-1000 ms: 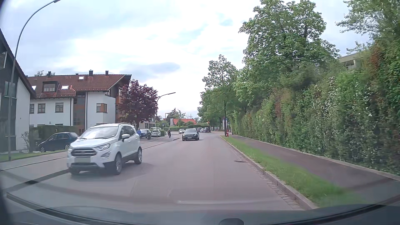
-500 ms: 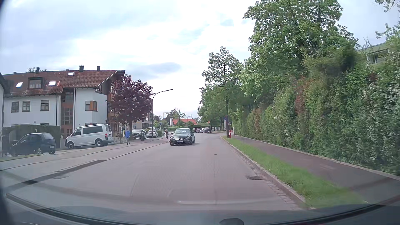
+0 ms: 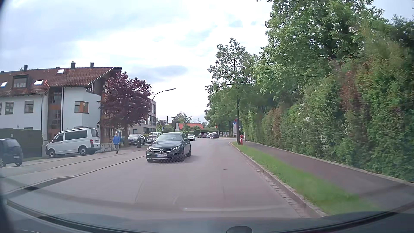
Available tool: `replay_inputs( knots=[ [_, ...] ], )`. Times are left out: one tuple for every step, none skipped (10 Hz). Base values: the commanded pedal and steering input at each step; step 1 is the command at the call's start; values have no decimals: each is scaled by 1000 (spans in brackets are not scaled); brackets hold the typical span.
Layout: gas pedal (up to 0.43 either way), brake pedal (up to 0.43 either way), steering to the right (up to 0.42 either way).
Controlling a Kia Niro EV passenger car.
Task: Follow the waypoints while adhering to traffic rules and regulations
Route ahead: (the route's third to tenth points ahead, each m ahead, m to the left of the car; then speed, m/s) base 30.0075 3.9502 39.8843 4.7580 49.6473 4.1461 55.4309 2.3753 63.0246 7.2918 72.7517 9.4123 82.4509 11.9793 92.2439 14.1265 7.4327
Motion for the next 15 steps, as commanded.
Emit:
replay_inputs(
  knots=[
    [110, 0, -3],
    [28, 0, -3],
    [0, 0, -3],
    [0, 0, -3],
    [0, 0, -3],
    [0, 0, -3],
    [0, 0, -3],
    [0, 0, -3],
    [0, 0, -3],
    [0, 0, -2],
    [8, 0, -2],
    [28, 0, -2],
    [39, 0, -2],
    [39, 0, -2],
    [59, 0, -2]
  ],
)
